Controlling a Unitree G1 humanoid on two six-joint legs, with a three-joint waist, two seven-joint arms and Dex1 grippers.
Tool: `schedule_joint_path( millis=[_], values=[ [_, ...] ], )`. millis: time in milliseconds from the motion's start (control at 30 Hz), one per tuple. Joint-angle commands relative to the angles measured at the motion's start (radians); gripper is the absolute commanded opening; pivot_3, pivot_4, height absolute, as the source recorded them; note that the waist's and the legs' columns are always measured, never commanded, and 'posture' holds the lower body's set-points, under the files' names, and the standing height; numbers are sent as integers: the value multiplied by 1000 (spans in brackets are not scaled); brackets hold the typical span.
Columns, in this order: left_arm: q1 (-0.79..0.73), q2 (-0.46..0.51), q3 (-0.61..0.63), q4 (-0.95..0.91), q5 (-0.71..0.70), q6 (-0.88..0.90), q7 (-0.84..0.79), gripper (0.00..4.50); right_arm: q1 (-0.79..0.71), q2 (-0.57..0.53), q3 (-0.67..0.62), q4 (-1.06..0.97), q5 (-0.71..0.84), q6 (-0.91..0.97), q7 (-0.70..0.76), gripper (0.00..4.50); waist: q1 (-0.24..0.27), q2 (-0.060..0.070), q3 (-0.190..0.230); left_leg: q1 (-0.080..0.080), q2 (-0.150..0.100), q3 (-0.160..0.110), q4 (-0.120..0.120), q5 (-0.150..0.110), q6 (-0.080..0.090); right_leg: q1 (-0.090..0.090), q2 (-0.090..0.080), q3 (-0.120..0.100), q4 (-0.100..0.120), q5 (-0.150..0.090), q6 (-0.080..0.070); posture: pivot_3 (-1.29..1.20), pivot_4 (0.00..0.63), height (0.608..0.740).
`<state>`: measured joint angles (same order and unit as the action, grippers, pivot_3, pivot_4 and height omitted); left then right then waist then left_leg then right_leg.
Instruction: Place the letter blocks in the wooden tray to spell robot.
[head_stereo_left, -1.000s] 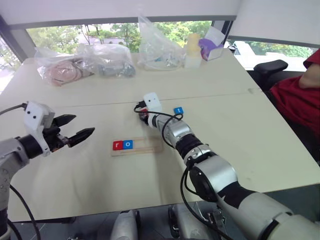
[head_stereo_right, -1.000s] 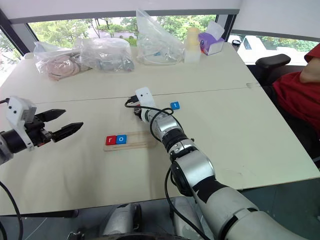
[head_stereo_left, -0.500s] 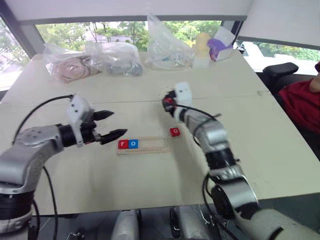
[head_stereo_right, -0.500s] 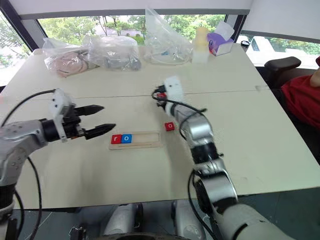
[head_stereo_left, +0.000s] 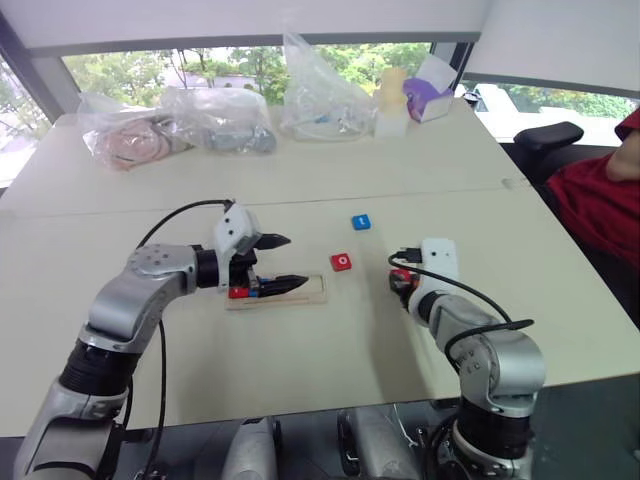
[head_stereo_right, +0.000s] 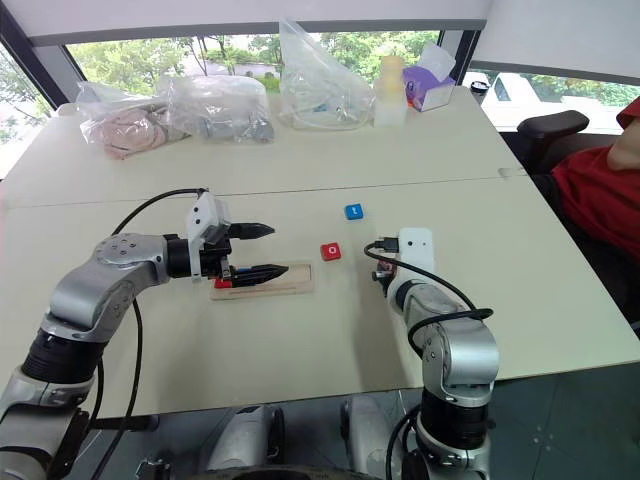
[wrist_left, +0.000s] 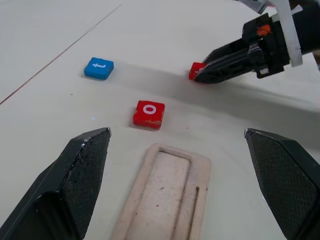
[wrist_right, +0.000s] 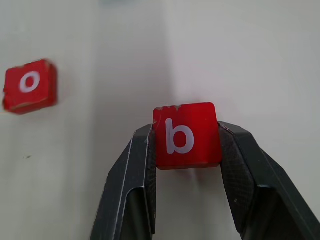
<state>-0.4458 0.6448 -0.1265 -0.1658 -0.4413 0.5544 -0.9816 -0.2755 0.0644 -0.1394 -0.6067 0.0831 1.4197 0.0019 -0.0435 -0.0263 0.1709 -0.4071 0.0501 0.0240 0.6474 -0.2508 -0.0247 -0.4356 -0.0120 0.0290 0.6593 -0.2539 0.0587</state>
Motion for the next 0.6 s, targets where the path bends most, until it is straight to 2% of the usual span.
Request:
schedule_joint_path(
  millis=[33,67,133,267,367,500,600],
  values=[
    [-34,-38,21,-5,-22,-11,2,4500,21,21,-15,5,5,11,-9,1180,0,0,0,-1,0,0,0,0,0,0,0,0,-1,0,0,0,150,740],
    [-37,-44,26,-2,-24,-9,2,4500,22,23,-14,10,1,6,-16,1980,0,0,0,-1,0,0,0,0,0,0,-1,0,-2,0,0,0,150,740],
    [-37,-47,26,2,-15,-12,2,4500,22,23,-12,12,-1,7,-21,2636,0,0,0,-1,0,0,0,0,0,1,-1,0,-2,0,0,0,150,740],
    [-21,-47,25,-7,-10,-10,6,4500,19,-29,20,-24,11,-2,0,4455,0,0,0,0,0,0,0,0,0,2,-1,0,-2,0,0,0,150,740],
    [-14,-37,36,-16,-18,0,3,4500,-3,-205,53,-61,37,-86,102,4455,4,0,0,-1,-1,0,0,0,0,2,-2,-1,-4,-1,-1,0,150,740],
    [-15,-29,89,-70,-113,80,-6,4500,-32,-603,79,17,122,-421,503,4455,1,1,3,-2,-3,2,1,0,0,2,-4,0,-9,0,0,0,150,740],
    [21,15,61,-139,-114,94,-47,4500,9,-731,53,143,203,-644,756,4455,-1,0,2,0,-1,1,-1,-1,2,5,-2,-1,-11,0,2,0,150,740]
  ],
)
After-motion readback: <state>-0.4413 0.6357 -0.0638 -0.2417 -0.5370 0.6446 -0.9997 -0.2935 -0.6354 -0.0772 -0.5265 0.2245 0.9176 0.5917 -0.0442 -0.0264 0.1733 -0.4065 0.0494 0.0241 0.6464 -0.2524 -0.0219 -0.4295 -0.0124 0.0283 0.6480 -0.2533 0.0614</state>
